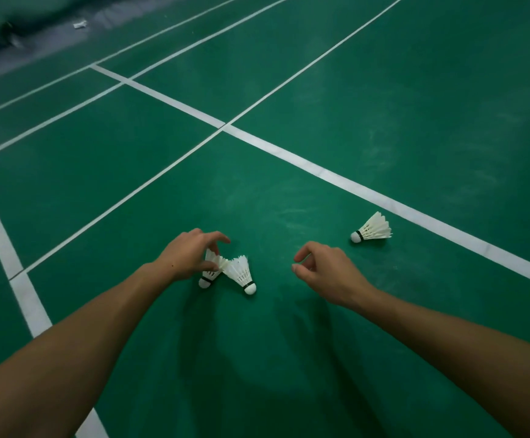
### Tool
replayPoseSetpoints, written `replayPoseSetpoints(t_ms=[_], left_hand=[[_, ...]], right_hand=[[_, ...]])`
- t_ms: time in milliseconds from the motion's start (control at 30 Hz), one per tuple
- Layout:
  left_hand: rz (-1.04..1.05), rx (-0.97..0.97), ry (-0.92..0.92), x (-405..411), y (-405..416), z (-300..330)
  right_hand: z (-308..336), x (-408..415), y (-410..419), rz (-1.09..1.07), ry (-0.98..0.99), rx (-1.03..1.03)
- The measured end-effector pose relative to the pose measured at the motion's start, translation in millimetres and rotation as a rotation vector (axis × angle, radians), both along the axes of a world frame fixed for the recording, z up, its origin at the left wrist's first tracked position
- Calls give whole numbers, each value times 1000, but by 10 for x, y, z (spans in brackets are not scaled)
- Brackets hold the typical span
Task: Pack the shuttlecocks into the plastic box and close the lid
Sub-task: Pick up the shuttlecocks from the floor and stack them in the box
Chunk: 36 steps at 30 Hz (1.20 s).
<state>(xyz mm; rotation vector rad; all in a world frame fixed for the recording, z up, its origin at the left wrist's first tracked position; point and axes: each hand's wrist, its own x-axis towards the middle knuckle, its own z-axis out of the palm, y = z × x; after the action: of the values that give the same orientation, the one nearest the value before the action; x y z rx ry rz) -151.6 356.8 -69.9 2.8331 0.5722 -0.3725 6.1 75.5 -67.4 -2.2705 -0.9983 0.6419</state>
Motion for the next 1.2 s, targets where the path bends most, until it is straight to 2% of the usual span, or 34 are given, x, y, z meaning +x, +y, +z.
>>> replayPoseSetpoints(t_ms=[167,300,400,500,733,967,1200], left_hand=[[11,-233,15,111,-52,-23],[-28,-359,18,123,-268,-117],[-42,-415,-16,154,-435,-198],[-35,-474,-59,220,-588,-253],[17,-648,-116,481,-1004,-313],[-12,-682,-94,745,-1363,-253],[-8,-707,-166,766,-1621,38]], right_hand=[[-74,255,-96,-39,-2,16],[-108,539,-204,-163,-159,58],[-140,822,-357,-267,-316,-30],[-239,1028,-507,-348,-363,-132],[-400,1175,-596,-347,-238,-190],[-364,1058,-608,-331,-245,-87],[-37,846,-1010,-235,-275,-19]])
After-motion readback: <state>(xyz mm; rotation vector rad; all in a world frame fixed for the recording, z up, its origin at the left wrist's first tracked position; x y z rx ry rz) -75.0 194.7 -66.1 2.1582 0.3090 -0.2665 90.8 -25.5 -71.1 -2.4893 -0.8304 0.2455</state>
